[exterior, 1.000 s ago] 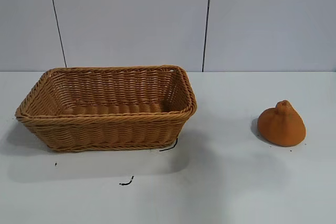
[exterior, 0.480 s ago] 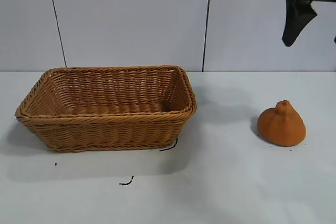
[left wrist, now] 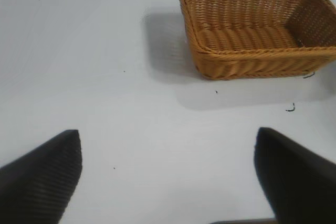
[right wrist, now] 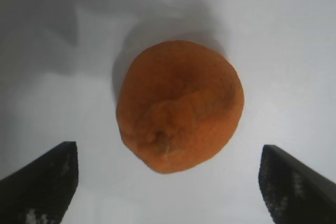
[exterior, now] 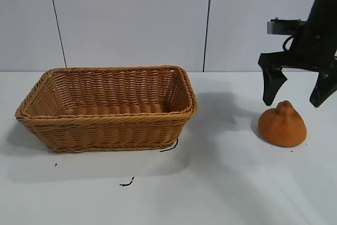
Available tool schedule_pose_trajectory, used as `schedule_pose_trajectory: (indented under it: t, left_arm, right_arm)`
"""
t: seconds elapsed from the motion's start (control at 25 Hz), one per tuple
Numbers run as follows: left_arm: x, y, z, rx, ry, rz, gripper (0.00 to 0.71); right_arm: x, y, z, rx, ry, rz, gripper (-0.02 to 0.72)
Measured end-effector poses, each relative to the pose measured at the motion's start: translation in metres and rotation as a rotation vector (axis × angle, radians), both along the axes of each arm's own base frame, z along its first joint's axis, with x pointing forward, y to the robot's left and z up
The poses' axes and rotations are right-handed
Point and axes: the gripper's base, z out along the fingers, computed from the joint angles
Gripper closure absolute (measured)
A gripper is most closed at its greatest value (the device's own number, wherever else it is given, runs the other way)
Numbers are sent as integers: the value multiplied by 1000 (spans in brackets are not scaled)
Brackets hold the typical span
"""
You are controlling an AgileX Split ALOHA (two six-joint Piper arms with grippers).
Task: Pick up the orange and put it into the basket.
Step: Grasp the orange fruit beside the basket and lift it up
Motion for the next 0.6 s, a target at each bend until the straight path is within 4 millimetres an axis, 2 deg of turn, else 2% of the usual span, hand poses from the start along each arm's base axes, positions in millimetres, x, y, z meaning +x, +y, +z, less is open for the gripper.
schedule_pose_trajectory:
  t: [0.04, 0.16, 0.2, 0.24, 0.32, 0.36, 0.52, 0.6]
  left_arm:
    - [0, 0, 0, 0, 0, 0, 71]
    - [0, 0, 0, 0, 0, 0, 71]
    - [0, 0, 0, 0, 0, 0, 71]
    - [0, 0, 0, 0, 0, 0, 71]
    - [0, 0, 0, 0, 0, 0, 71]
    - [0, 0, 0, 0, 0, 0, 71]
    - [0, 0, 0, 0, 0, 0, 71]
    - [0, 0, 0, 0, 0, 0, 71]
  right_arm:
    - [0, 0, 0, 0, 0, 0, 37]
    - [1, 0, -3, -1, 0, -2, 162]
    - [1, 0, -1, -1, -2, -2, 315]
    - [2, 0, 0, 0, 2, -1, 430]
    - [5, 0, 8, 1, 12, 4, 618]
    - [7, 1, 12, 2, 12, 6, 637]
    - [18, 2, 37, 7, 29, 21, 635]
    - [30, 3, 63, 12, -11, 28, 635]
